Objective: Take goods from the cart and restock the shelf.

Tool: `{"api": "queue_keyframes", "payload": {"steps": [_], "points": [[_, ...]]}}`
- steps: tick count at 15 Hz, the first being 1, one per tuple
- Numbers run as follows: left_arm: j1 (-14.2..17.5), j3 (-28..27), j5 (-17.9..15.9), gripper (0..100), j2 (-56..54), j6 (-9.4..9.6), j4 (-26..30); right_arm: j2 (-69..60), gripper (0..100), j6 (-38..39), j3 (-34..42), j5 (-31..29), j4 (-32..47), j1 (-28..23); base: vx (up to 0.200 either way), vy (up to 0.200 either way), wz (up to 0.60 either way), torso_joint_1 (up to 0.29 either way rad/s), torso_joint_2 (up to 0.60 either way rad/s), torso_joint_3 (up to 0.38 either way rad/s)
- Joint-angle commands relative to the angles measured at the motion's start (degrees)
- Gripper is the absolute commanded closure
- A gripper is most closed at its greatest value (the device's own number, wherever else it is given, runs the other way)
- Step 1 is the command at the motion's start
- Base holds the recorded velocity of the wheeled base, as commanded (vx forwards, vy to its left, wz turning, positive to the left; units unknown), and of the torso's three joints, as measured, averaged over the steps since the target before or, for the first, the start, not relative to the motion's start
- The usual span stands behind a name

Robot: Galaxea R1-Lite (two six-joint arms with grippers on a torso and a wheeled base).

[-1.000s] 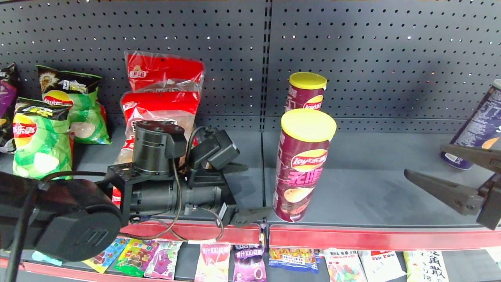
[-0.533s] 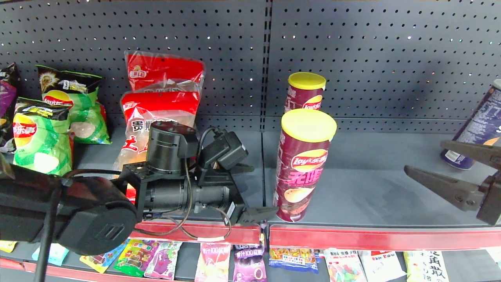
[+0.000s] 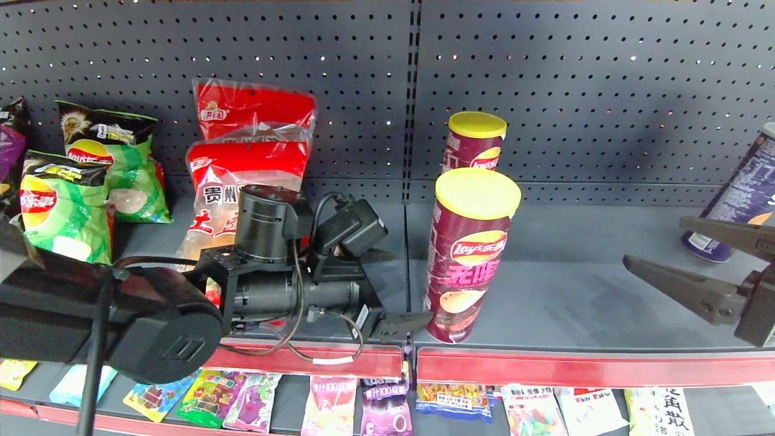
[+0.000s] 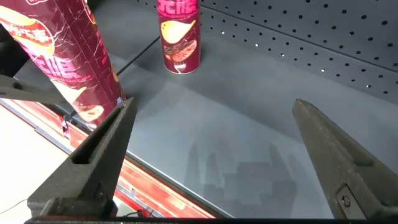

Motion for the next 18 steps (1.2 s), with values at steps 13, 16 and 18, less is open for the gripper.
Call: {"api": "queue_keyframes", "payload": {"steps": [13,16,18], "points": [[0.95,-1.62,0.99,0,1.6,-0.03,-0.03,0.13,0,-0.02,0.16,0.04,-0.01,0.03,0.0,0.0,0.0,0.0,0.0,0.0],[0.95,-2.68,0.99,0,2.22,-0.03,-0.29,0.22,0,-0.02,0.25,0.04,-0.01,0.03,0.0,0.0,0.0,0.0,0.0,0.0],[0.95,-3.03,1.07,0,2.66,-0.03,-0.29,0.22,0,-0.02,0.16,0.04,-0.01,0.03,0.0,0.0,0.0,0.0,0.0,0.0]]}}
